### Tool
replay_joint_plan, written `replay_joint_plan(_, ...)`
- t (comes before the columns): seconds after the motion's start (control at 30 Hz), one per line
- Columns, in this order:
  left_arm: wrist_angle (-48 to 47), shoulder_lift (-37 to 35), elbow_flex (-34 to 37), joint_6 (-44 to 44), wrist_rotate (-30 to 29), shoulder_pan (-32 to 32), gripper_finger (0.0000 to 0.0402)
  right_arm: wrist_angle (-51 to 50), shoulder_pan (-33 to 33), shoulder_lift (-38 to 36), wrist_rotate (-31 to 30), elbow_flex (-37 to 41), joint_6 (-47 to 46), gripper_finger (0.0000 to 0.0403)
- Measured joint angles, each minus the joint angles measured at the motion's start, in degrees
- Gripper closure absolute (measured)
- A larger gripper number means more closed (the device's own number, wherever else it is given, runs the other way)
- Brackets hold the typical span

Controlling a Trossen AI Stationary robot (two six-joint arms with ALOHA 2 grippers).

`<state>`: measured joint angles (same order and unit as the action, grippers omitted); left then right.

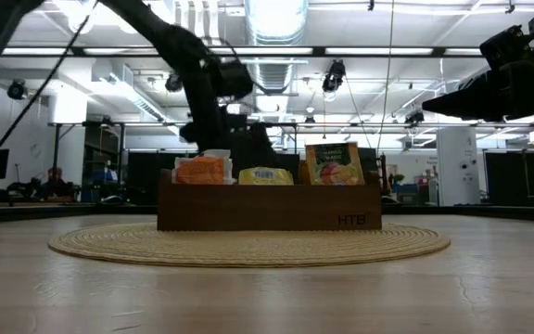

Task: Pick & Place Tea
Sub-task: Put the yellow tea bag into the wooden organizer

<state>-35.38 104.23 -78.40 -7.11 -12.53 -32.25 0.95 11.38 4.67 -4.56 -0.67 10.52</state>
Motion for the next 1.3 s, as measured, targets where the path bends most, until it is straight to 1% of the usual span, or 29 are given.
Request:
replay_joint_plan(0.2, -1.4, -6.6, 2.6, 5.7, -6.3, 6.2, 0.0400, 0.0, 0.0, 0.0, 0.0, 0.0, 0.0, 0.0394)
replay_joint_plan(0.3, -2.3, -9.0, 3.6, 7.5, -10.8, 9.9, 0.0400, 0.0, 0.0, 0.0, 0.0, 0.0, 0.0, 0.0394)
replay_joint_plan(0.4, -4.4, -10.4, 3.6, 9.0, -16.5, 13.4, 0.0400, 0.0, 0.0, 0.0, 0.0, 0.0, 0.0, 0.0394)
replay_joint_plan(0.53, -4.9, -10.5, 3.7, 11.3, -22.7, 18.4, 0.0400, 0.0, 0.0, 0.0, 0.0, 0.0, 0.0, 0.0394)
replay_joint_plan(0.7, -4.3, -10.4, 3.7, 14.5, -27.8, 24.5, 0.0400, 0.0, 0.0, 0.0, 0.0, 0.0, 0.0, 0.0394)
replay_joint_plan(0.9, -3.8, -10.4, 3.7, 14.7, -34.2, 32.2, 0.0400, 0.0, 0.0, 0.0, 0.0, 0.0, 0.0, 0.0394)
replay_joint_plan(1.13, -1.1, -10.4, 3.7, 15.1, -39.6, 40.1, 0.0400, 0.0, 0.0, 0.0, 0.0, 0.0, 0.0, 0.0394)
replay_joint_plan(1.3, 2.9, -9.5, 3.7, 15.6, -40.5, 44.2, 0.0400, 0.0, 0.0, 0.0, 0.0, 0.0, 0.0, 0.0394)
